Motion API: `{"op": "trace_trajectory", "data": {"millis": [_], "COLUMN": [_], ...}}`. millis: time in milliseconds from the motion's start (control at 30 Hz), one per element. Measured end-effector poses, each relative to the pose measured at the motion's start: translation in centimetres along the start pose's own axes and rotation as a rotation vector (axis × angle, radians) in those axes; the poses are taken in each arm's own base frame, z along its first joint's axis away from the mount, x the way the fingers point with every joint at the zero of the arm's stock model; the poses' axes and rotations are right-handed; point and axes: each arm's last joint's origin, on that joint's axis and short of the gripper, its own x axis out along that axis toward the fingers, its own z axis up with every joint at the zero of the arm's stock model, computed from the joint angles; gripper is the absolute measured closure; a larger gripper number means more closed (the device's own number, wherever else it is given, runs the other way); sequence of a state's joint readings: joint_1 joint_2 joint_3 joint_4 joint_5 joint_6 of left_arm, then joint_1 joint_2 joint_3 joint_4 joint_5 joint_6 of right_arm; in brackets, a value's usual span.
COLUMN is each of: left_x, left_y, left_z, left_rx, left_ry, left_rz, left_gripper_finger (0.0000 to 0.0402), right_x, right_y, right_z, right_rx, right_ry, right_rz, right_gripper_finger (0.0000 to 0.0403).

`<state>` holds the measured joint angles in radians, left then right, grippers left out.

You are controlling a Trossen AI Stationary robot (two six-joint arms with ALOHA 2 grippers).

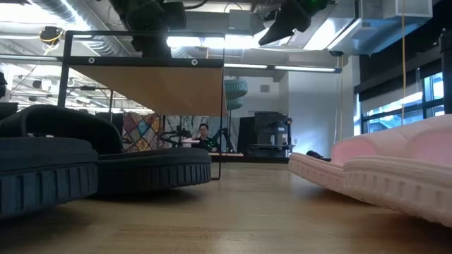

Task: Pick and place slides into the shelf
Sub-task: Put the green slipper on the shelf

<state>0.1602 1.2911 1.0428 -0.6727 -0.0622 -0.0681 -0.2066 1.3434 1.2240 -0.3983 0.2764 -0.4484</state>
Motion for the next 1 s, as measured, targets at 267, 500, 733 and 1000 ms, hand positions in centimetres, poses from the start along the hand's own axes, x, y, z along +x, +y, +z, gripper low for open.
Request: {"op": "trace_trajectory", "data": {"millis": [267,500,733,1000], "left_x": [0.0,0.0,0.0,1.1], "left_y": [1.0,1.5,2.4,3.1], "left_z": [0.0,0.5,0.7,0.9], "left_rx": [-0.023,-0.039,-0.068,-0.087], "left_ry": [-0.005,-0.047,-0.069,-0.052], "left_rz": [0.114,0.167,0.198,0.221], "left_gripper_finger": [0.0174,0.0174,0.0174,0.0174], "right_x": [0.0,0.0,0.0,-0.1], "right_y": [0.0,0.1,0.1,0.8], "right_z": [0.0,-0.2,-0.3,-0.1], "right_rx": [0.000,-0.008,-0.009,-0.014], "right_ry": [0.001,0.023,0.028,-0.012], "right_rz": [0.000,0.011,0.013,0.116], "right_gripper_finger": [0.0278,0.0278,0.0278,0.0278]}}
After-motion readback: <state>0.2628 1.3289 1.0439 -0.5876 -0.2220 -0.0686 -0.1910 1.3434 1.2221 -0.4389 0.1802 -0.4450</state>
